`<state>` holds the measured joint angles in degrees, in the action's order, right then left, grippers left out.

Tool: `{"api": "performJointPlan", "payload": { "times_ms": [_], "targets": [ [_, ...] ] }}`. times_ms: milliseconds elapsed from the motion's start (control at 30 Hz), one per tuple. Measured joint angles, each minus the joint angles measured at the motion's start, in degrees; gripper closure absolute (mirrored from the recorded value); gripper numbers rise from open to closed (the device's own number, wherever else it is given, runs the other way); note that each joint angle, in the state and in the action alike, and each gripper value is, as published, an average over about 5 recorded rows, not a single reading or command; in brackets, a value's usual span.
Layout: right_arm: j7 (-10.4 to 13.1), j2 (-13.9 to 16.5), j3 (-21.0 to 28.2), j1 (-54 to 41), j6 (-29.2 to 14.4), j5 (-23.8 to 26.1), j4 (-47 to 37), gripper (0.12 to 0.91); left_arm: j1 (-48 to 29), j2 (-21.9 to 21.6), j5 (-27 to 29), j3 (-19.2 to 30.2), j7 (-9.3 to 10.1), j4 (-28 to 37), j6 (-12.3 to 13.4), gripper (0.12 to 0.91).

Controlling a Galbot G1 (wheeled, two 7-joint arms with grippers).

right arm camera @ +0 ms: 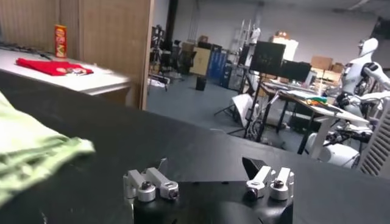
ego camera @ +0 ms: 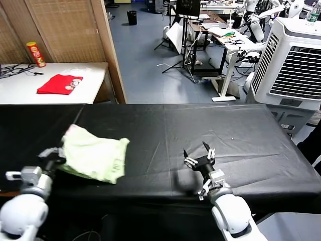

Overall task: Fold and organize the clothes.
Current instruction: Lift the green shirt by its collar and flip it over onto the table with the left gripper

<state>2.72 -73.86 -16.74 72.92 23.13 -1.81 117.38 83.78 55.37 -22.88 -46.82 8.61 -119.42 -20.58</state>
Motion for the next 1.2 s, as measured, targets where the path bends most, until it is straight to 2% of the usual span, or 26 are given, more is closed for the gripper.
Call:
{"api": "performJointPlan", "payload": {
  "times_ms": [133, 267, 400, 600, 733, 867, 1000, 1067, 1133, 1200],
  "targets": [
    [0.0, -0.51, 0.01, 0.38, -0.16, 0.24, -0.08, 0.227, -0.05, -3.18, 2.11, -1.31, 0.89, -1.78, -0.73, 0.896],
    [-0.06, -0.68, -0.47, 1.32, -0.6, 0.81, 0.29, 0.227, -0.64, -2.81, 3.17, 1.08, 1.86, -4.02, -1.86, 0.896],
    [-0.15, -0.71, -1.43, 2.48, -0.98, 1.31, 0.89, 0.227, -1.67, -0.4, 1.11, 6.2, 3.58, -5.38, -3.36, 0.896],
    [-0.19, -1.54, -3.55, 4.59, -1.29, 1.57, 1.6, 0.227, -4.89, 3.62, -5.37, 15.38, 7.01, -5.95, -5.02, 0.896],
    [-0.19, -2.28, -5.08, 5.72, -1.45, 1.67, 1.63, 0.227, -8.05, 6.08, -7.84, 21.14, 8.18, -5.73, -5.43, 0.896],
    [-0.22, -2.92, -6.25, 6.39, -1.44, 1.59, 1.64, 0.227, -11.19, 8.78, -6.72, 26.25, 8.24, -4.73, -5.29, 0.896],
    [-0.68, -3.05, -6.83, 6.82, -1.09, 0.43, 1.94, 0.227, -13.55, 12.38, -3.03, 31.13, 7.58, -2.51, -4.96, 0.896],
    [-1.13, -2.76, -6.92, 6.8, -0.63, -0.97, 2.2, 0.227, -14.0, 14.33, -0.69, 33.21, 6.12, -1.08, -4.78, 0.893],
    [-1.54, -2.28, -6.85, 6.55, 0.11, -2.89, 2.36, 0.227, -14.01, 15.91, 1.71, 34.95, 4.08, 0.31, -4.54, 0.857],
    [-1.79, -1.71, -6.57, 6.09, 1.04, -5.1, 2.33, 0.227, -13.78, 16.99, 3.68, 36.39, 2.31, 1.24, -4.13, 0.771]
  ]
}}
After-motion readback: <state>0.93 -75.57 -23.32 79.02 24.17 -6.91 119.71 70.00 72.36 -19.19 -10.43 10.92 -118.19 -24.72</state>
